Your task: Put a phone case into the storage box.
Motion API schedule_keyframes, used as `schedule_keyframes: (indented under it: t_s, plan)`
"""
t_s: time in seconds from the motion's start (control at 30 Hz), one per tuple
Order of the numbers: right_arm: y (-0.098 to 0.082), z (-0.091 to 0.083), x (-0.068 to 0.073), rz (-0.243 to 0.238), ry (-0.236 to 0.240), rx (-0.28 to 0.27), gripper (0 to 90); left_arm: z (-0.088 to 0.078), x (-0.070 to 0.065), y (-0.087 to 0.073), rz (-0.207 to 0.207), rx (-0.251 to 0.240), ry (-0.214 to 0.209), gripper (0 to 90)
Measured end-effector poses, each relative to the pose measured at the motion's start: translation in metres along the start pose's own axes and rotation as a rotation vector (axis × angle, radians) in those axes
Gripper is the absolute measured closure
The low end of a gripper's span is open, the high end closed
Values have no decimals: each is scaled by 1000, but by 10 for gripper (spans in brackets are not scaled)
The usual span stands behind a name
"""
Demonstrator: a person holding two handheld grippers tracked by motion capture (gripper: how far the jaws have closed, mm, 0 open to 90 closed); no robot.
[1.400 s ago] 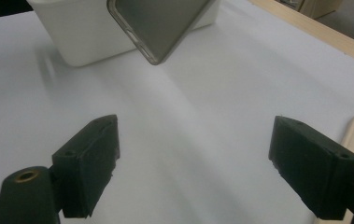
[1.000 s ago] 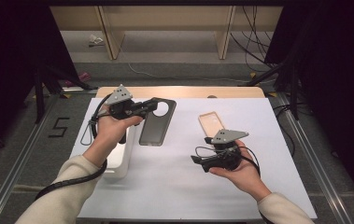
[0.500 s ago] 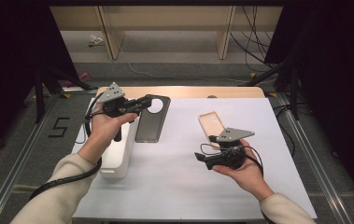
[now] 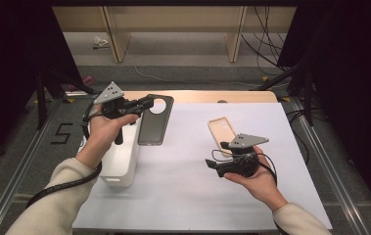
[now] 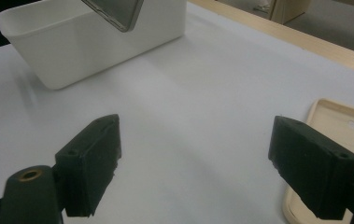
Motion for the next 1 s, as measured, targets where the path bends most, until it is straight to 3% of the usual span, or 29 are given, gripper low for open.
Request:
schedule_keyframes:
  t_s: [1.0]
  plan:
    - [0,-4,-5,21,-15,-13,169,-15,29,10,12,-18,36,811]
Point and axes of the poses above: each handheld gripper's, and its own axes: z roughly forward along the jaws, y roughly out of its top, x roughly to its left, the point moved 8 cm from there along z, roughly forward along the jaws, and after that the axes turned 11 degrees about -x, right-handed, at the moved point
